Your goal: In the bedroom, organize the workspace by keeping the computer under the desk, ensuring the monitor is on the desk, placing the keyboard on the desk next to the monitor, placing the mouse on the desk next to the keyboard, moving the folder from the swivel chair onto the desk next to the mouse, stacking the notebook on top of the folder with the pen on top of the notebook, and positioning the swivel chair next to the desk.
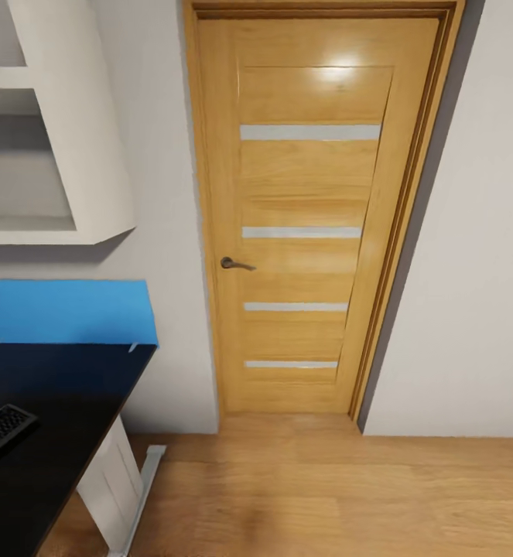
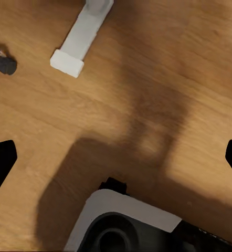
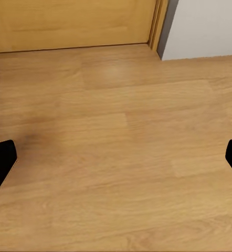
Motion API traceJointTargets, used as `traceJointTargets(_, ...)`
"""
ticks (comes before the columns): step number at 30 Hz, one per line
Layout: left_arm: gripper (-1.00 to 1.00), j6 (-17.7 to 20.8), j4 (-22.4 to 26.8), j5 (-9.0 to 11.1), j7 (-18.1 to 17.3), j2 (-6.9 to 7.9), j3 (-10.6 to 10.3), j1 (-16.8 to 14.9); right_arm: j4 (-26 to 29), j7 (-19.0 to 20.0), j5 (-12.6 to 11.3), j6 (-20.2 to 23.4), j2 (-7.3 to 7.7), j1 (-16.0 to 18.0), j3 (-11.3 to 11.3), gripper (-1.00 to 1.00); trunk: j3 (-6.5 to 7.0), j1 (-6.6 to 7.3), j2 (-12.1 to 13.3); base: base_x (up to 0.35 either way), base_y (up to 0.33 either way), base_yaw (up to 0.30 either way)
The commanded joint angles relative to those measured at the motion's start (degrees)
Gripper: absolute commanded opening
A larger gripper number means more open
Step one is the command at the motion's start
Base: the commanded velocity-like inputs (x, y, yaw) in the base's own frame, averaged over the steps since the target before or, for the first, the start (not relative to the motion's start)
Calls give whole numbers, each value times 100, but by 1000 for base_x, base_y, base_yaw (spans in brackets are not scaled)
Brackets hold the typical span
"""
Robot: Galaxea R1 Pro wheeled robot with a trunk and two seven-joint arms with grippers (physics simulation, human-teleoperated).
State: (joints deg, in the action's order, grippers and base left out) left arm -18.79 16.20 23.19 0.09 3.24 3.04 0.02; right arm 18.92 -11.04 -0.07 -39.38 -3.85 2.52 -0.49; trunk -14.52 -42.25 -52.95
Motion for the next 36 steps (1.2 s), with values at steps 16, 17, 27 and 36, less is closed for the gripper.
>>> traceJointTargets(16,100,-391,-8,254,-34,-22,-11,-21,-11,-4,23,-17,-1,2,-2,100,-7,-1,-5,0,0,290)
traceJointTargets(17,100,-401,-9,255,-34,-22,-12,-22,-11,-4,23,-17,-1,2,-3,100,-7,-1,-5,0,0,290)
traceJointTargets(27,100,-423,-16,254,-35,-27,-36,-23,-16,-4,32,-17,-2,3,3,100,-7,-1,-5,0,0,290)
traceJointTargets(36,100,-397,-28,268,-36,-25,-28,-23,-20,-4,34,-17,-2,3,4,100,-7,-1,-5,0,0,290)
